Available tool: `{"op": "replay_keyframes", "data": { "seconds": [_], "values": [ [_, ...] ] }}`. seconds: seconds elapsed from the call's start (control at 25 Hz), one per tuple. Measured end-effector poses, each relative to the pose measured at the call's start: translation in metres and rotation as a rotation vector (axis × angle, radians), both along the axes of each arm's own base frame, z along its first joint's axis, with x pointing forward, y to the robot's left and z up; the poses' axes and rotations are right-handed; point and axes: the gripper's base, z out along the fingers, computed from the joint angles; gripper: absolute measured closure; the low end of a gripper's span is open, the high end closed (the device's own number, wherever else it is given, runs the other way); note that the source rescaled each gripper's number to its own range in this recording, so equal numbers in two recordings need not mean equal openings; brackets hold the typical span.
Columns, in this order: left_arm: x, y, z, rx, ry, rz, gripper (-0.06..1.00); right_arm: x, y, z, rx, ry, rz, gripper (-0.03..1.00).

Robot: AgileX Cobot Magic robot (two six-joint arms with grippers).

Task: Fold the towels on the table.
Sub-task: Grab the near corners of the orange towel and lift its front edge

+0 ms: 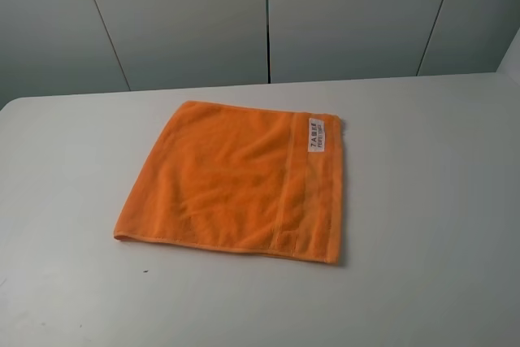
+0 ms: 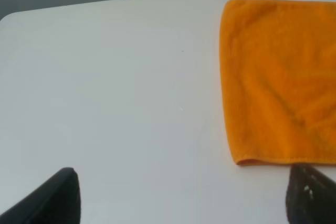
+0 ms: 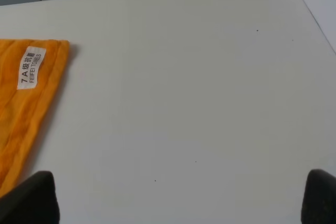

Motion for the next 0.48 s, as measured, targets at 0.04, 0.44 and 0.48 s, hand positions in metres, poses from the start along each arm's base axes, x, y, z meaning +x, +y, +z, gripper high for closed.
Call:
{"op": "replay_keyframes", "data": {
  "seconds": [0.04, 0.44, 0.48],
  "values": [
    [0.0, -0.0004, 0.0, -0.005, 0.0, -0.003, -0.06, 0.0, 0.0, 0.0, 0.0, 0.0, 0.0, -0.03],
    [0.0015, -0.0068, 0.0017, -0.073, -0.016, -0.048, -0.06, 0.0009, 0.0061, 0.0012, 0.054, -0.017, 0.045, -0.03],
    [0.0024, -0.0068, 0.005, -0.076, -0.032, -0.047, -0.06, 0.0015, 0.0078, 0.0023, 0.055, -0.031, 0.067, -0.03]
  ]
}}
